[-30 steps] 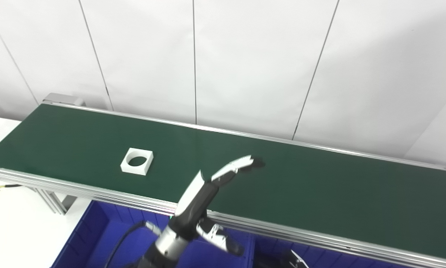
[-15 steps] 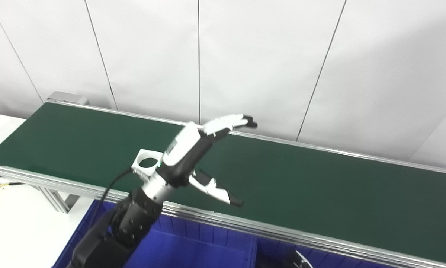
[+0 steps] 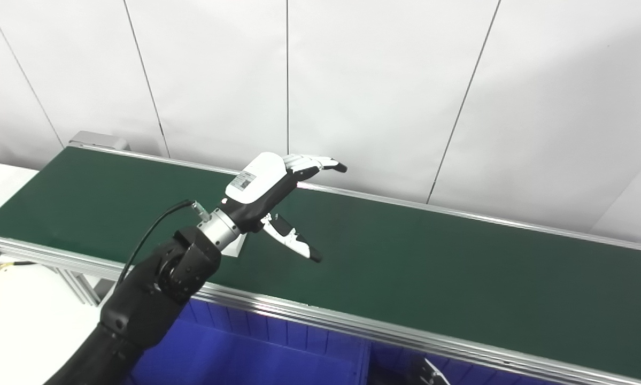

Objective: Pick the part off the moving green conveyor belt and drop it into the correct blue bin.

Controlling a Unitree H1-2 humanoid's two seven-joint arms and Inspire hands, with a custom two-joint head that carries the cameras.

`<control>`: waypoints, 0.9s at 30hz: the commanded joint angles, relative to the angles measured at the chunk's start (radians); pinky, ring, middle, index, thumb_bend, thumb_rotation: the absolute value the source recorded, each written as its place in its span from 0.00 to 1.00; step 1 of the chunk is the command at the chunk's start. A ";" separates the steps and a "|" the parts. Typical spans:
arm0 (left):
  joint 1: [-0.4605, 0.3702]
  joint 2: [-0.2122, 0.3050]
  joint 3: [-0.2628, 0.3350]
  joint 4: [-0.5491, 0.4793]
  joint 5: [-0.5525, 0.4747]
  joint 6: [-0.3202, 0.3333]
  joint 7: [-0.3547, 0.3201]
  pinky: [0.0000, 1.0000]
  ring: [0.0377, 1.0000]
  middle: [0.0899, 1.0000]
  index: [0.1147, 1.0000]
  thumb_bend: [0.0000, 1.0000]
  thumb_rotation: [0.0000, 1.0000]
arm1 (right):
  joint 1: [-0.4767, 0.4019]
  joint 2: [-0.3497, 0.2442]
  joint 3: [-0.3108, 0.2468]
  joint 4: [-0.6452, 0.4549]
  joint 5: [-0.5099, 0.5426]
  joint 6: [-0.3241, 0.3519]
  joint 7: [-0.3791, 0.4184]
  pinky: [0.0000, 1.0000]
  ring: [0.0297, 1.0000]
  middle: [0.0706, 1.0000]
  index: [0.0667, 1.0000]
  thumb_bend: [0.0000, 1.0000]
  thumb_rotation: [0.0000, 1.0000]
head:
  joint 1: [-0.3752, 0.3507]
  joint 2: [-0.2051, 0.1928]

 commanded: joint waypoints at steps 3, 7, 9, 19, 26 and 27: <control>-0.076 0.038 -0.019 0.083 0.065 -0.010 0.028 0.77 0.81 0.82 0.80 1.00 0.21 | -0.019 0.004 -0.006 -0.010 0.003 -0.036 0.001 0.81 0.85 0.87 0.88 0.92 0.98 | -0.002 0.000; -0.113 0.048 -0.060 0.177 0.137 0.014 0.041 0.76 0.80 0.82 0.82 1.00 0.14 | -0.020 0.005 -0.006 -0.007 0.004 -0.036 0.003 0.81 0.85 0.88 0.88 0.92 0.98 | -0.003 0.000; -0.132 0.049 -0.084 0.226 0.182 0.035 0.053 0.75 0.79 0.82 0.82 1.00 0.13 | -0.021 0.006 -0.005 -0.005 0.004 -0.036 0.004 0.82 0.85 0.88 0.88 0.93 0.98 | -0.003 0.000; -0.190 0.048 -0.186 0.336 0.265 0.142 0.017 0.68 0.77 0.81 0.87 1.00 0.07 | -0.018 0.008 0.004 -0.011 -0.003 -0.036 -0.005 0.81 0.85 0.88 0.88 0.91 0.99 | -0.009 0.000; -0.206 0.058 -0.229 0.350 0.277 0.165 -0.005 0.58 0.72 0.79 0.90 1.00 0.09 | -0.015 0.010 0.008 -0.019 -0.001 -0.036 -0.007 0.81 0.85 0.88 0.89 0.91 0.98 | -0.013 0.003; -0.209 0.060 -0.237 0.347 0.282 0.174 -0.018 0.58 0.71 0.79 0.90 1.00 0.09 | -0.015 0.010 0.008 -0.020 0.000 -0.036 -0.007 0.81 0.85 0.88 0.89 0.91 0.98 | -0.013 0.004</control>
